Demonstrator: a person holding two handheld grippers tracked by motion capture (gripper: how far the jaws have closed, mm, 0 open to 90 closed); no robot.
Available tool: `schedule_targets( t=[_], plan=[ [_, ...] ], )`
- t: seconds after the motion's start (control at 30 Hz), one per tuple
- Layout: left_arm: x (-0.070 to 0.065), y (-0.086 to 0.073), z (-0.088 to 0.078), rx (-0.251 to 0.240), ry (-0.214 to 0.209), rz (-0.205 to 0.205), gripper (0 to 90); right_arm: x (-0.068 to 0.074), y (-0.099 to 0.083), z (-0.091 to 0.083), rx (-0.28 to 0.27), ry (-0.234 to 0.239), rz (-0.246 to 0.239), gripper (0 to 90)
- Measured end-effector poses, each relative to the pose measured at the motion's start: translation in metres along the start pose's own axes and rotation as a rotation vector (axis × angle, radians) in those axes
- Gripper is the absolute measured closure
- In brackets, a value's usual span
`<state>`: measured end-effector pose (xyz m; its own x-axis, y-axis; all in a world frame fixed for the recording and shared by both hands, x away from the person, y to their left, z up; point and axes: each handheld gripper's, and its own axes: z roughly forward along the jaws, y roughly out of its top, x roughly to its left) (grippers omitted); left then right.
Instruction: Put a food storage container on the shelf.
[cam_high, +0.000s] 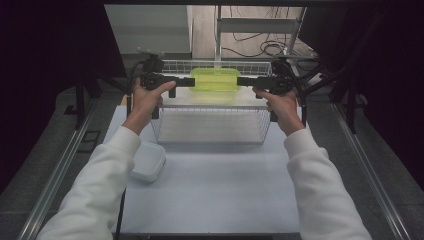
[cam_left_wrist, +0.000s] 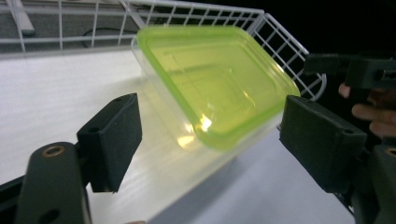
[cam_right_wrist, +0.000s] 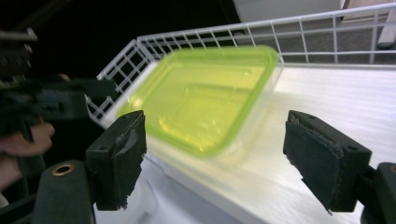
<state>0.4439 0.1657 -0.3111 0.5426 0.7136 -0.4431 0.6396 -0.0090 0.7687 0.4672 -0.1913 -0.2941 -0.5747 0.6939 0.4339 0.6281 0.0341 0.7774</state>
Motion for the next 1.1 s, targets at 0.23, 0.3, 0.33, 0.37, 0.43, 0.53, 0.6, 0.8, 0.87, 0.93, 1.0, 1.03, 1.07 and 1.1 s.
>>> schedule_targets(
  t=[0.23,0.3,0.33,0.37,0.43,0.53,0.6,0.8,0.87,0.93,1.0,1.03,1.07,1.1],
  plan=[
    [-0.007,-0.027,-0.024,0.032,0.018,0.074,19.5,0.004,-0.015,-0.024,0.062,-0.014,-0.121,23.1],
    [-0.008,-0.038,-0.029,0.028,0.002,0.079,19.5,0.006,-0.026,-0.03,0.08,-0.003,-0.138,23.3],
    [-0.009,-0.045,-0.031,0.032,-0.001,0.087,19.7,0.006,-0.037,-0.034,0.091,-0.012,-0.156,23.5],
    [-0.01,-0.051,-0.033,0.035,0.003,0.095,19.7,0.006,-0.037,-0.034,0.091,-0.012,-0.156,23.5],
    [-0.013,-0.065,-0.039,0.04,0.009,0.115,20.1,0.007,-0.053,-0.039,0.106,-0.015,-0.172,23.9],
    [-0.017,-0.081,-0.044,0.045,-0.011,0.111,19.8,0.009,-0.07,-0.045,0.113,-0.02,-0.177,24.5],
    [-0.019,-0.089,-0.045,0.059,0.01,0.123,19.9,0.012,-0.082,-0.048,0.117,-0.015,-0.174,25.0],
    [-0.028,-0.123,-0.05,0.087,0.018,0.137,20.4,0.017,-0.113,-0.057,0.143,-0.031,-0.205,26.0],
    [-0.03,-0.133,-0.051,0.102,0.021,0.139,20.5,0.017,-0.122,-0.059,0.149,-0.02,-0.201,26.9],
    [-0.031,-0.144,-0.05,0.127,0.026,0.149,20.5,0.017,-0.133,-0.059,0.169,-0.013,-0.203,27.1],
    [-0.032,-0.155,-0.049,0.144,0.039,0.159,20.7,0.017,-0.144,-0.058,0.187,-0.011,-0.205,27.1],
    [-0.031,-0.16,-0.049,0.154,0.042,0.163,20.7,0.017,-0.15,-0.058,0.195,-0.008,-0.205,27.1],
    [-0.031,-0.165,-0.049,0.16,0.046,0.164,20.7,0.017,-0.156,-0.057,0.205,-0.004,-0.205,27.1],
    [-0.03,-0.17,-0.049,0.165,0.05,0.163,20.7,0.016,-0.161,-0.056,0.214,-0.003,-0.205,27.1]
  ],
)
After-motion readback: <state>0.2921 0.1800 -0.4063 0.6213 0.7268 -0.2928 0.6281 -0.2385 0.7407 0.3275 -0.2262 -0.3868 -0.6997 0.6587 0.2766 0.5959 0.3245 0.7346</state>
